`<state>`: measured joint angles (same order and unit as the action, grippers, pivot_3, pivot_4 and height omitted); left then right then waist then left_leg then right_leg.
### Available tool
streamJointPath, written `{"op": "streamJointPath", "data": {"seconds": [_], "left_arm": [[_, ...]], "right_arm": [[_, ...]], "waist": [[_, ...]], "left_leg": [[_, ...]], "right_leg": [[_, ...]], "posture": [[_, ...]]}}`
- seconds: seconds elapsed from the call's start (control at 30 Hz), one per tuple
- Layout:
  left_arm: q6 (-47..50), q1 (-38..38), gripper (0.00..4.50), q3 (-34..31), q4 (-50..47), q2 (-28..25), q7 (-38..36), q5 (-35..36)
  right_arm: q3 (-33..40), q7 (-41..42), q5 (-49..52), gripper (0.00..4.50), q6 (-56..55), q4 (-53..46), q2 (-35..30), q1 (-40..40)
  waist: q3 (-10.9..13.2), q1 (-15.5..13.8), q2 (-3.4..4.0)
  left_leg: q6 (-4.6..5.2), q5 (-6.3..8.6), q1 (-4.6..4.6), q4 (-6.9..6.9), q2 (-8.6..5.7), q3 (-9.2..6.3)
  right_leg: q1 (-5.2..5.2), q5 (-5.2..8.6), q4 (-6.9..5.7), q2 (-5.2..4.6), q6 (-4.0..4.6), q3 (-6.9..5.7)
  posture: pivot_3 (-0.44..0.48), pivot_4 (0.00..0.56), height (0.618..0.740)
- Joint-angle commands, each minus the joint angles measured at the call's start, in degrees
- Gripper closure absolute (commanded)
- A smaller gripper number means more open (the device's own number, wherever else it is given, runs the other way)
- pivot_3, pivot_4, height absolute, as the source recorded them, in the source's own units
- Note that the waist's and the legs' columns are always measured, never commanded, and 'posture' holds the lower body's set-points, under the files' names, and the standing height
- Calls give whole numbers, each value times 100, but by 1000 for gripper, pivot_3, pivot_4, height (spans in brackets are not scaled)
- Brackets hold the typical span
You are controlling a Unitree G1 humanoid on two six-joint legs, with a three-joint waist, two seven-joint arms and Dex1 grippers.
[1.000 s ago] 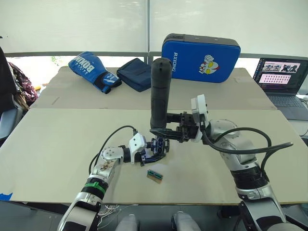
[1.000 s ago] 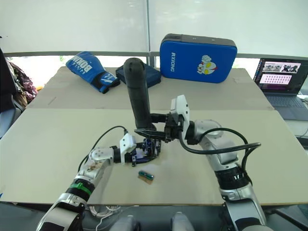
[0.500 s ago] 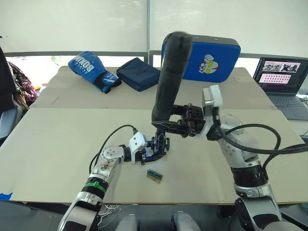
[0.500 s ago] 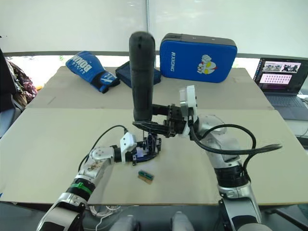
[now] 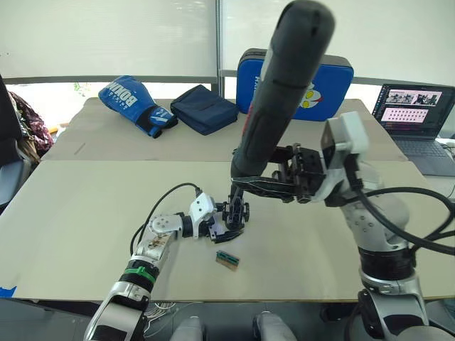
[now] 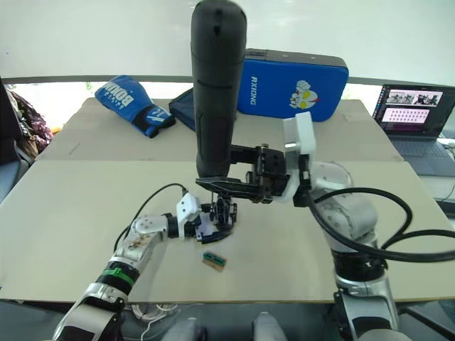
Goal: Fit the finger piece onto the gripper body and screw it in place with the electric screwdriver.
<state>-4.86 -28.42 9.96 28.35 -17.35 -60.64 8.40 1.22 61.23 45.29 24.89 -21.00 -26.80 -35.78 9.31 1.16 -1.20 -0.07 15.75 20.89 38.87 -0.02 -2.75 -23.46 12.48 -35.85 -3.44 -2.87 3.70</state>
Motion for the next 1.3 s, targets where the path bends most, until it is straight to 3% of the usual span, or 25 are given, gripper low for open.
{"op": "streamJointPath", "data": {"seconds": [0.03, 0.17, 0.33, 0.5, 0.67, 0.9, 1.13, 1.3], "left_arm": [[124, 327, 69, -264, -170, -471, -148, 124], [253, 760, 69, -606, -658, -1261, -684, 545], [222, 1212, 69, -1200, -688, -2155, -1650, 1184], [-404, 1506, 69, -1593, -435, -2562, -2590, 1522], [-273, 1616, 69, -1472, -1049, -2439, -2833, 1687], [188, 1699, 69, -857, -2342, -2013, -2272, 1445], [334, 1544, 69, -192, -2590, -1709, -1793, 922], [272, 1361, 69, 137, -2423, -1567, -1624, 613]], "right_arm": [[507, -209, 485, 2611, 235, -598, -332, 271], [1085, -260, 631, 2611, 355, -1052, -977, 1161], [1929, 27, 229, 2611, -132, -1034, -1458, 2556], [2366, 251, -56, 2611, -586, -974, -1490, 3518], [1840, -234, 63, 2611, -487, -1311, -1258, 3098], [463, -1046, 175, 2611, 7, -1693, -632, 2022], [-769, -949, -719, 2611, -373, -1166, 2, 1595], [-1208, -563, -1253, 2611, -995, -695, 264, 1674]], "waist": [[1, 51, -1], [4, 159, -5], [17, 117, -2], [30, 60, -5], [36, 62, -5], [40, 60, -6], [41, 34, -7], [41, -4, -7]], "left_leg": [[0, 0, 3, -2, 3, -2], [0, 0, 52, -12, 10, -19], [0, 0, 51, -24, 8, -12], [0, 0, 66, -11, 4, 24], [0, 0, 64, -9, 12, 31], [0, 0, 75, -10, 12, 23], [0, 0, 79, -4, 6, 18], [0, 0, 80, 0, 2, 21]], "right_leg": [[-4, 0, 0, 2, 1, 0], [-81, 2, -21, 4, 12, 14], [-82, 6, -15, 3, 13, 17], [-81, 9, -1, -3, 7, 11], [-81, 8, -2, 1, 8, 14], [-88, 8, -2, 1, 9, 13], [-88, 7, -3, 0, 9, 8], [-89, 7, -6, 0, 9, 7]], "posture": [[0, 150, 740], [0, 150, 740], [0, 150, 740], [0, 150, 740], [0, 150, 740], [0, 150, 740], [0, 150, 740], [0, 150, 740]]}}
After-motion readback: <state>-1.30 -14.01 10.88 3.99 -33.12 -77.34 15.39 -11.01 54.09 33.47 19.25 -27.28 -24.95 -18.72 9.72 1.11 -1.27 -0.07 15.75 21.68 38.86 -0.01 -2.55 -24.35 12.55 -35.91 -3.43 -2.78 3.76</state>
